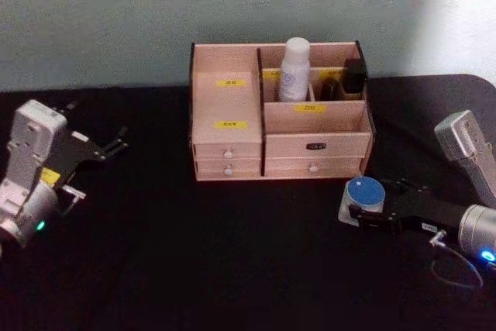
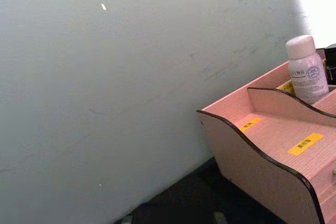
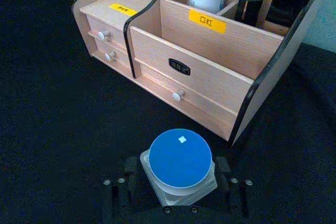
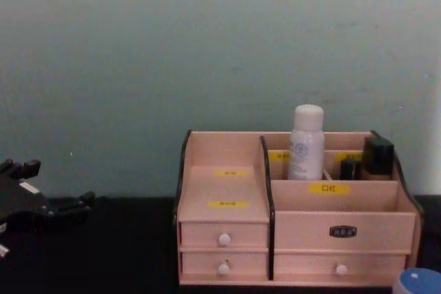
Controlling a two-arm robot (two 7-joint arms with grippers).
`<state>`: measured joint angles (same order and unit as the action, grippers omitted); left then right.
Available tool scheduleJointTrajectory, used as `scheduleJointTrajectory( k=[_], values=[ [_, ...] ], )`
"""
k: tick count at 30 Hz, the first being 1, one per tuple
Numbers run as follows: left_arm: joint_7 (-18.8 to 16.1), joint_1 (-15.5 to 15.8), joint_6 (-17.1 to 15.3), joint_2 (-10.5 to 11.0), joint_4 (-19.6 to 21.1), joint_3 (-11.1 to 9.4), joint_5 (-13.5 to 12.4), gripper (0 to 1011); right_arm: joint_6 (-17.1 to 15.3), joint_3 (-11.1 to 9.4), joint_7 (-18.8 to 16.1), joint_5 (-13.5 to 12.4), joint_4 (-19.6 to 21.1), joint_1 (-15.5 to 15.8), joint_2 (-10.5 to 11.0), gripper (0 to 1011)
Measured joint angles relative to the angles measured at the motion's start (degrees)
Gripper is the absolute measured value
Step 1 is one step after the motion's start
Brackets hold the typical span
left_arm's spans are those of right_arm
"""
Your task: Pick up the facial cleanser and watermelon frost from the table and place them into the tiered storage box.
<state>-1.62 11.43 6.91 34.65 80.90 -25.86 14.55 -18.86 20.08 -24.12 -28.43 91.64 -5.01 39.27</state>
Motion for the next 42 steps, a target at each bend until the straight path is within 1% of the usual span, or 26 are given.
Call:
scheduleJointTrajectory(
  k=[1,2,4,6,8,9,10,28,32,38,42],
  values=[
    [0.0,0.0,0.0,0.0,0.0,0.0,0.0,1001,0.0,0.0,0.0,0.0,0.0,0.0,0.0,912],
    [0.0,0.0,0.0,0.0,0.0,0.0,0.0,1001,0.0,0.0,-0.01,-0.01,0.01,0.0,0.01,912],
    [0.0,0.0,0.0,0.0,0.0,0.0,0.0,1001,0.0,0.0,-0.01,-0.02,0.02,0.0,0.02,866],
    [0.0,0.0,0.0,0.0,0.0,0.0,0.0,1001,0.01,0.0,-0.01,-0.02,0.03,0.0,0.02,798],
    [0.0,0.0,0.0,0.0,0.0,0.0,0.0,1001,0.01,0.0,-0.02,-0.03,0.04,0.0,0.02,762],
    [0.0,0.0,0.0,0.0,0.0,0.0,0.0,1001,0.0,0.0,-0.02,-0.04,0.05,0.0,0.02,715],
    [0.0,0.0,0.0,0.0,0.0,0.0,0.0,1001,0.01,0.01,-0.02,-0.04,0.05,0.0,0.02,704],
    [0.0,0.0,0.0,0.0,0.0,0.0,0.0,1001,0.07,0.01,-0.03,-0.02,0.05,0.0,0.02,696],
    [0.0,0.0,0.0,0.0,0.0,0.0,0.0,1001,0.57,-0.25,-0.69,-0.17,0.33,0.17,0.22,696],
    [0.0,0.0,0.0,0.0,0.0,0.0,0.0,1001,1.13,-0.93,-2.61,-2.05,1.5,0.42,0.88,696],
    [0.0,0.0,0.0,0.0,0.0,0.0,0.0,1001,1.11,-0.88,-3.49,-2.95,2.35,-0.18,1.29,696]
  ],
)
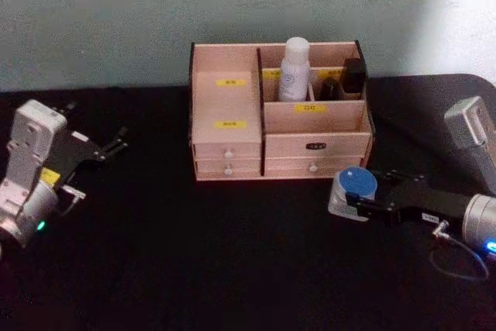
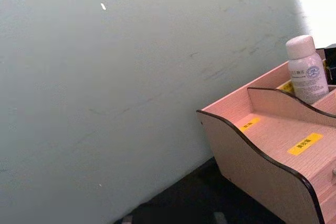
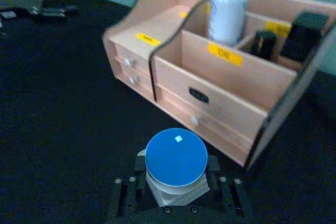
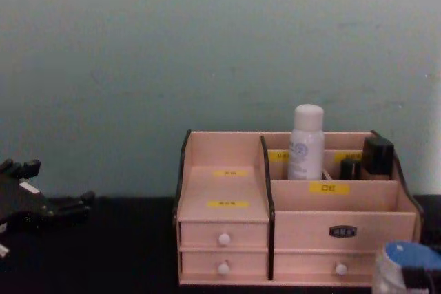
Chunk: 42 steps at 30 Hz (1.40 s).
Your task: Pick up the facial cleanser and watermelon frost from the table and place them into the tiered storage box.
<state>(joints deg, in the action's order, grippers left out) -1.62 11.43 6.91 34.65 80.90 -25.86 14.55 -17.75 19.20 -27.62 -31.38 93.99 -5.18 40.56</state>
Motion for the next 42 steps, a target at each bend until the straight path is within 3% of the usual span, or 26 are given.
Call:
scheduleJointTrajectory(
  k=[7,18,33,42],
  values=[
    [0.0,0.0,0.0,0.0,0.0,0.0,0.0,1001,-0.22,1.52,-1.08,-0.34,1.19,-3.27,0.16,696],
    [0.0,0.0,0.0,0.0,0.0,0.0,0.0,1001,-0.44,5.13,-1.66,-0.07,-0.33,-10.85,-2.97,696],
    [0.0,0.0,0.0,0.0,0.0,0.0,0.0,1001,-0.22,11.21,-4.63,1.22,-10.15,-23.1,-9.09,696],
    [0.0,0.0,0.0,0.0,0.0,0.0,0.0,1001,1.15,14.14,-6.81,2.34,-17.24,-28.47,-12.51,696]
  ],
)
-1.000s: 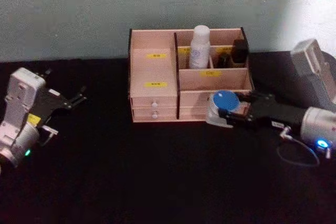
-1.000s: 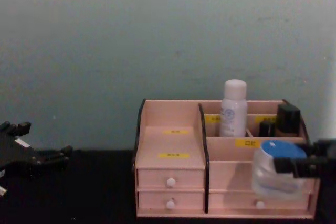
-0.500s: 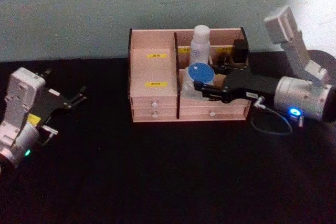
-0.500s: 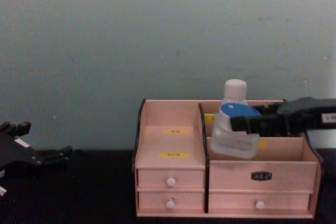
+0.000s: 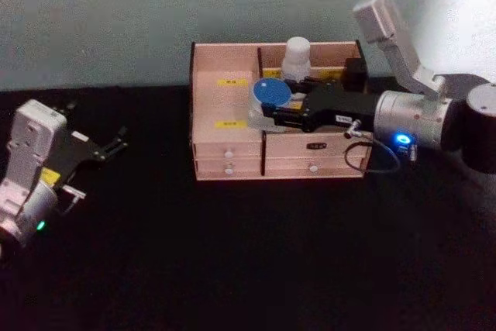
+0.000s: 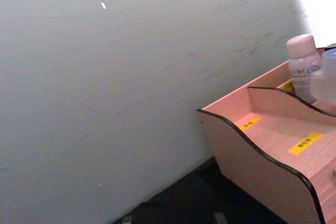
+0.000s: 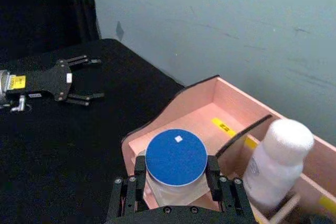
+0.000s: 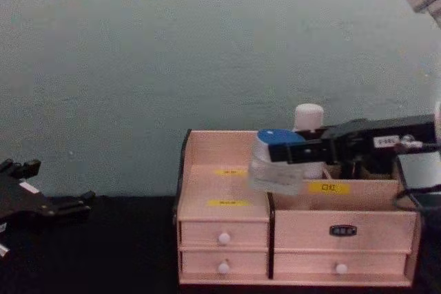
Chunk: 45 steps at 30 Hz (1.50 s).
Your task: Pick up the facial cleanser and watermelon frost from the table and place them into the tiered storage box.
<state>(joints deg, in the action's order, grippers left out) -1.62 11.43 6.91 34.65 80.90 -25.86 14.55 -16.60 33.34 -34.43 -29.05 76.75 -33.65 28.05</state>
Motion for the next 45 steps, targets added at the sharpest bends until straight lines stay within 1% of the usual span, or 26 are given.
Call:
scheduleJointTrajectory(
  k=[1,5,7,10,24,35,45],
  values=[
    [0.0,0.0,0.0,0.0,0.0,0.0,0.0,1001,0.0,0.0,0.0,0.0,0.0,0.0,0.0,696],
    [0.0,0.0,0.0,0.0,0.0,0.0,0.0,1001,0.92,1.32,-1.25,0.52,-3.38,-2.26,-1.76,696],
    [0.0,0.0,0.0,0.0,0.0,0.0,0.0,1001,1.1,1.65,-1.55,0.68,-4.25,-2.81,-2.23,696],
    [0.0,0.0,0.0,0.0,0.0,0.0,0.0,1001,1.59,2.42,-2.29,0.94,-6.5,-4.17,-3.56,696],
    [0.0,0.0,0.0,0.0,0.0,0.0,0.0,1001,2.22,4.17,-3.65,1.63,-11.83,-6.53,-6.51,696],
    [0.0,0.0,0.0,0.0,0.0,0.0,0.0,1001,2.73,4.38,-4.04,1.89,-15.54,-8.04,-8.64,696],
    [0.0,0.0,0.0,0.0,0.0,0.0,0.0,1001,3.21,3.76,-3.64,1.86,-17.83,-8.76,-10.05,696]
  ],
)
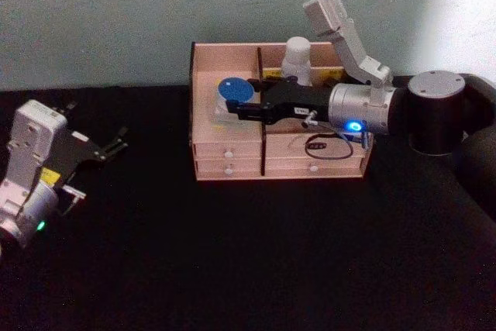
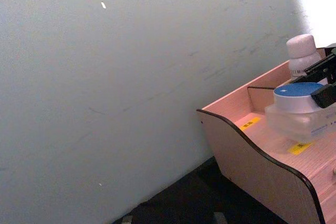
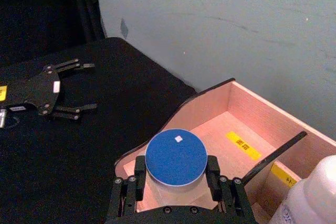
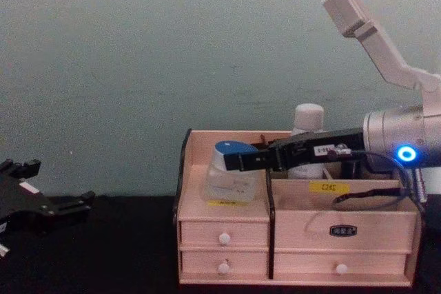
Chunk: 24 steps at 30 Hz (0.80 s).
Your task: Pick up the facial cleanser and watermelon frost from the table and place them into the tiered storage box.
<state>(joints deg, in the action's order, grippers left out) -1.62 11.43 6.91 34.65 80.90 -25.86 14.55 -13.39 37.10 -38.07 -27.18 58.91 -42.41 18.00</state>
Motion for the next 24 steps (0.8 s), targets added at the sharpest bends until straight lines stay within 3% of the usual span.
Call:
scheduleJointTrajectory(
  k=[24],
  values=[
    [0.0,0.0,0.0,0.0,0.0,0.0,0.0,1001,0.02,-0.34,0.4,0.06,-0.69,-0.15,-0.49,697]
  ],
)
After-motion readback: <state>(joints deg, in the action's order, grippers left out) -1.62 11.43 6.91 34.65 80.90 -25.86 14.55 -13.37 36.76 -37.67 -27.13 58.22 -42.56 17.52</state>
